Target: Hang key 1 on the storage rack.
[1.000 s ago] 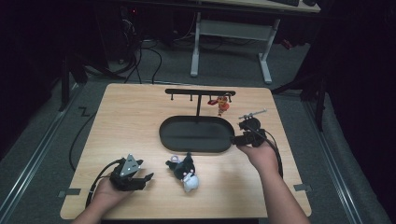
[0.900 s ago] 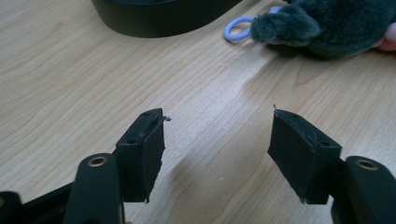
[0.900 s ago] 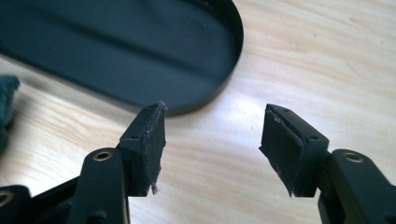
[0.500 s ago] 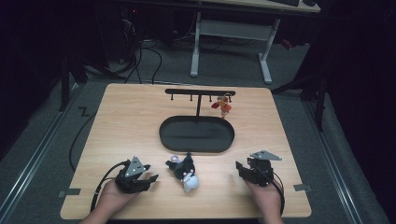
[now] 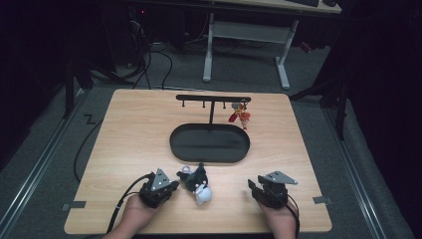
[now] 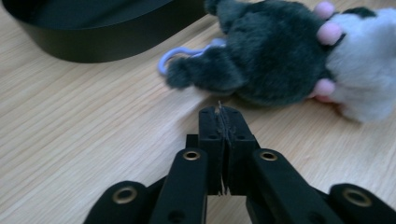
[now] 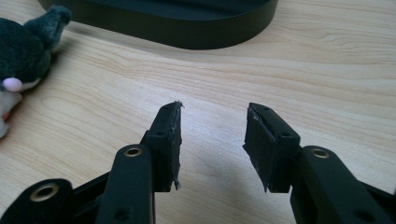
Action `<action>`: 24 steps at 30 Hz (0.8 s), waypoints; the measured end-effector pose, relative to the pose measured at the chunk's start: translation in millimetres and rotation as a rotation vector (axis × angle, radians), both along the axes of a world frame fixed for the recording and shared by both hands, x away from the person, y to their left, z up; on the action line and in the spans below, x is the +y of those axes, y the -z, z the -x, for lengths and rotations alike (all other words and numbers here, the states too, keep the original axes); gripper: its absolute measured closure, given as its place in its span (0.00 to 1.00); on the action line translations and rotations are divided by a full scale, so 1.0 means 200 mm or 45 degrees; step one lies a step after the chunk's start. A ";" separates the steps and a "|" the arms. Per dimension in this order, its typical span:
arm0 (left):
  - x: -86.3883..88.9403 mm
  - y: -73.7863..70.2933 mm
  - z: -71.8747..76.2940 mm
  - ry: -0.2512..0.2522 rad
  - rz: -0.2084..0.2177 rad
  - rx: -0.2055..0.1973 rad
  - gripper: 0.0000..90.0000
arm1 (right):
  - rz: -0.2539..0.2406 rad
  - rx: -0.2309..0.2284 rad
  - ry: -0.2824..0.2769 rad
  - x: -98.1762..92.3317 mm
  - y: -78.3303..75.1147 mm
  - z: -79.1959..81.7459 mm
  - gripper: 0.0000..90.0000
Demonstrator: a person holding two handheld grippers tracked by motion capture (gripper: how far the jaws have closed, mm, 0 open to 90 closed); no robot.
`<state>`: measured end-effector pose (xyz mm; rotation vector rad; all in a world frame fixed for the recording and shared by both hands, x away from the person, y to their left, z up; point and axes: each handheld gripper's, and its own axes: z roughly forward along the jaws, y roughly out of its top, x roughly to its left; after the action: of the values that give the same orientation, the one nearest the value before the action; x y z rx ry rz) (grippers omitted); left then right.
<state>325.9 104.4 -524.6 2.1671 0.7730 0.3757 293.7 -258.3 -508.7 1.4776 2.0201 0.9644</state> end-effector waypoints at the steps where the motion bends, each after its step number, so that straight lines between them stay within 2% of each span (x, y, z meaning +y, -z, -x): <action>1: -0.03 0.00 0.00 0.006 -0.010 0.000 0.99 | -0.003 -0.002 -0.002 0.00 0.00 0.00 0.63; 3: -0.09 0.01 -0.01 0.023 -0.023 -0.001 0.99 | -0.013 -0.004 -0.006 0.01 -0.01 0.01 0.63; 4: -0.09 0.01 -0.01 0.023 -0.023 -0.001 1.00 | -0.013 -0.004 -0.006 0.01 -0.01 0.01 0.63; 5: -0.13 0.01 0.00 0.044 -0.053 -0.035 1.00 | -0.018 -0.004 -0.010 0.01 -0.01 0.01 0.63; 7: -0.16 0.01 0.00 0.060 -0.047 -0.031 1.00 | -0.020 -0.004 -0.012 0.01 -0.01 0.01 0.63; 8: -0.22 0.01 0.00 0.078 -0.043 -0.029 1.00 | -0.021 0.000 -0.009 0.00 -0.01 0.01 0.63; 9: -0.22 0.01 0.00 0.078 -0.043 -0.029 1.00 | -0.018 0.002 -0.010 0.00 -0.01 0.01 0.63; 11: -0.31 0.00 0.01 0.124 -0.049 -0.032 1.00 | -0.016 -0.003 -0.008 -0.01 -0.01 0.01 0.63; 13: -0.38 -0.01 0.02 0.154 -0.047 -0.029 1.00 | -0.025 -0.002 0.005 -0.03 -0.01 0.01 0.63; 14: -0.38 -0.01 0.02 0.154 -0.047 -0.029 1.00 | -0.029 0.003 0.014 -0.04 -0.01 0.01 0.63; 15: -0.42 -0.02 0.03 0.170 -0.048 -0.029 1.00 | -0.028 0.000 0.015 -0.05 -0.01 0.01 0.62; 16: -0.49 -0.02 0.03 0.202 -0.055 -0.030 1.00 | -0.024 -0.004 0.016 -0.06 -0.02 0.01 0.62; 17: -0.49 -0.02 0.03 0.202 -0.055 -0.030 1.00 | -0.024 -0.004 0.016 -0.06 -0.02 0.01 0.62; 21: -0.65 -0.01 0.04 0.266 -0.076 -0.018 1.00 | -0.022 -0.015 0.038 -0.11 -0.02 0.02 0.62; 24: -0.69 0.00 0.04 0.271 -0.062 -0.005 0.98 | -0.027 -0.012 0.054 -0.14 -0.02 0.03 0.62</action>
<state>317.6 -32.8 -523.9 2.2671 0.5291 0.2908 288.7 -285.9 -504.1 1.5176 1.9698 0.9772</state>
